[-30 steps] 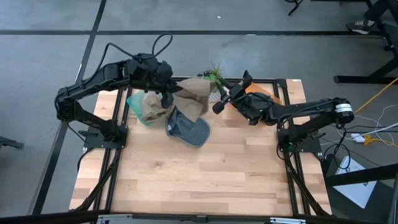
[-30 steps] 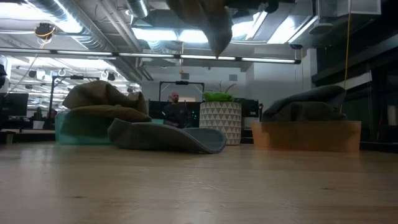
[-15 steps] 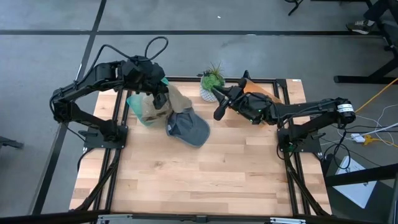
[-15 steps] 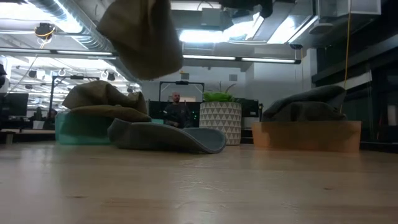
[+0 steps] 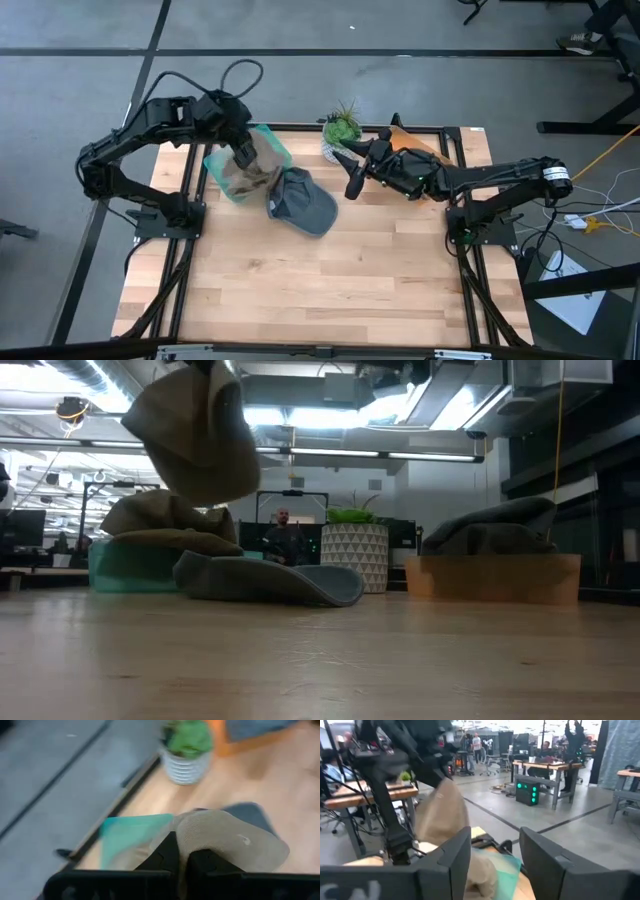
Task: Pick & Place hat
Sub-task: Put the brown cap into the green bin
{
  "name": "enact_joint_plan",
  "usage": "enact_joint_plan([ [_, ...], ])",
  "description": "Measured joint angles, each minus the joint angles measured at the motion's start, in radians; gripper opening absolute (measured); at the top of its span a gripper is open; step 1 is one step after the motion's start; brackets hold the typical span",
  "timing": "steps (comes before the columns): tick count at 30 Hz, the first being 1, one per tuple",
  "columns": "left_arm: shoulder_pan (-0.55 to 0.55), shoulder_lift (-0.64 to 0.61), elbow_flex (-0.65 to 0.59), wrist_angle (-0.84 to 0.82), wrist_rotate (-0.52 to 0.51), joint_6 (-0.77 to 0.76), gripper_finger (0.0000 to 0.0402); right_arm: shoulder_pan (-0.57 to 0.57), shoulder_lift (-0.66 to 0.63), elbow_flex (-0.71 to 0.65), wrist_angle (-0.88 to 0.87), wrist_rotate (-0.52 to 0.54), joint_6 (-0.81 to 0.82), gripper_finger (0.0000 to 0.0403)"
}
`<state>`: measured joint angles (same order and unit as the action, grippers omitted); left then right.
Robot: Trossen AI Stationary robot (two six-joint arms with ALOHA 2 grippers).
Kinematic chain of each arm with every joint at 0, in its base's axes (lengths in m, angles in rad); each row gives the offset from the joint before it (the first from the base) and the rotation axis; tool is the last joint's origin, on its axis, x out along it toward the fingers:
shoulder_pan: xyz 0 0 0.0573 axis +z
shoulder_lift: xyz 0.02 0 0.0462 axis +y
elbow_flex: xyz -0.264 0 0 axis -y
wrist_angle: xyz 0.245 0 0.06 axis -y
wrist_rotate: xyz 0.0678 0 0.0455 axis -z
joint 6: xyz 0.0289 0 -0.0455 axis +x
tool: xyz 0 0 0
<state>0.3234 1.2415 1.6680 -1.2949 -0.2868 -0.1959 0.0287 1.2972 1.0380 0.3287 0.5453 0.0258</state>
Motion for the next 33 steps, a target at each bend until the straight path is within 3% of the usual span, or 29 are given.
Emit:
enact_joint_plan([
  [12, 0.071, -0.034, -0.002, -0.052, -0.347, 0.000, 0.0004, 0.014, 0.000, 0.175, -0.277, 0.002, 0.062, 0.0169],
  [33, 0.112, 0.070, -0.010, -0.164, -0.435, -0.054, 0.0004, 0.014, 0.000, 0.194, -0.391, 0.001, 0.112, 0.0169],
])
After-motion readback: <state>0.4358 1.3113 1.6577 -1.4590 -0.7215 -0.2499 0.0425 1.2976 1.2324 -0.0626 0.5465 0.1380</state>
